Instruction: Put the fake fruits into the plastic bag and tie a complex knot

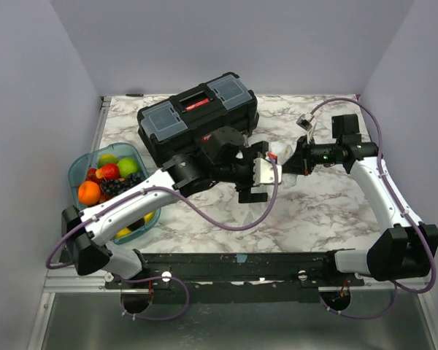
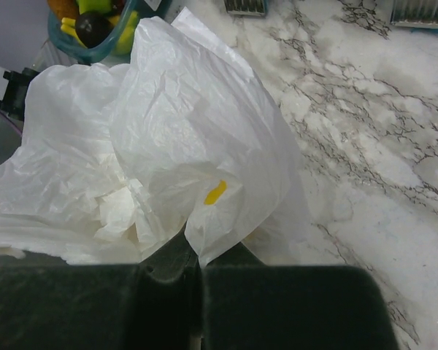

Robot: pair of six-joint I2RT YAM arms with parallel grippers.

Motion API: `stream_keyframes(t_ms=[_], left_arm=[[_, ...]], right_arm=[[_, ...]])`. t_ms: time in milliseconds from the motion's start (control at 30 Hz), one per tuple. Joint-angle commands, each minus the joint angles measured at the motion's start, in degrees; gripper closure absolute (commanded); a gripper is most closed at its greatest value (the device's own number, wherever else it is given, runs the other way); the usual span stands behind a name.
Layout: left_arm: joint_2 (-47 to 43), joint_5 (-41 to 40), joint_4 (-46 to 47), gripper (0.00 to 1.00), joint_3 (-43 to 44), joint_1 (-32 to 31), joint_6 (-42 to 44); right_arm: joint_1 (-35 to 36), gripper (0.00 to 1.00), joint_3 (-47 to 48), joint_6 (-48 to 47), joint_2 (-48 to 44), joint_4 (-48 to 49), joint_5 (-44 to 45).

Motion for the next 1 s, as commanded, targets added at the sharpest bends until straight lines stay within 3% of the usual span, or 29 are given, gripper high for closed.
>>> stream_keyframes(t_ms=[0, 67, 167, 233, 267, 400, 633, 733, 933, 967], left_arm=[[6.90, -4.19, -0.17, 0.11, 2.97, -0.62, -6.31], [8.86, -4.24, -3.61, 0.24, 3.82, -0.59, -6.06], [6.25, -1.98, -3.55, 0.46, -1.64, 0.46, -4.91], [2.27, 0.52, -2.20, 0.89, -7.91, 1.48, -2.35], [0.27, 0.15, -1.16, 1.00, -11.12, 1.84, -1.71], [-8.79, 3.79, -2.95, 1.00, -20.83, 4.45, 3.41], [-20.41, -1.07, -5.56, 1.00, -36.31, 5.62, 16.92], [-19.83, -1.03, -2.92, 1.00, -36.83, 10.03, 14.39], [-14.38, 2.33, 1.51, 0.98, -28.34, 17.55, 4.21], [-14.40, 2.74, 1.87, 0.82, -27.27, 17.41, 3.83]], right_arm=[[1.24, 0.99, -1.96, 5.15, -1.15, 5.54, 2.37], [1.28, 1.00, -2.19, 5.39, -1.41, 5.39, 2.33], [1.21, 0.99, -2.14, 5.29, -1.12, 4.53, 2.03], [1.00, 0.99, -1.31, 5.18, 0.09, 3.78, 2.63], [0.53, 0.99, -0.61, 4.43, 0.69, 3.00, 2.99], [-3.24, 0.99, 1.50, 1.64, 2.84, 2.14, 5.40], [-13.79, 0.99, 6.01, -3.55, 6.96, 0.69, 2.33], [-14.28, 0.99, 6.42, -7.45, 7.43, -2.63, -1.15], [-14.10, 0.99, 1.51, -12.79, 4.58, -9.59, -13.06], [-13.98, 0.99, 0.19, -12.94, 3.31, -9.49, -13.65]])
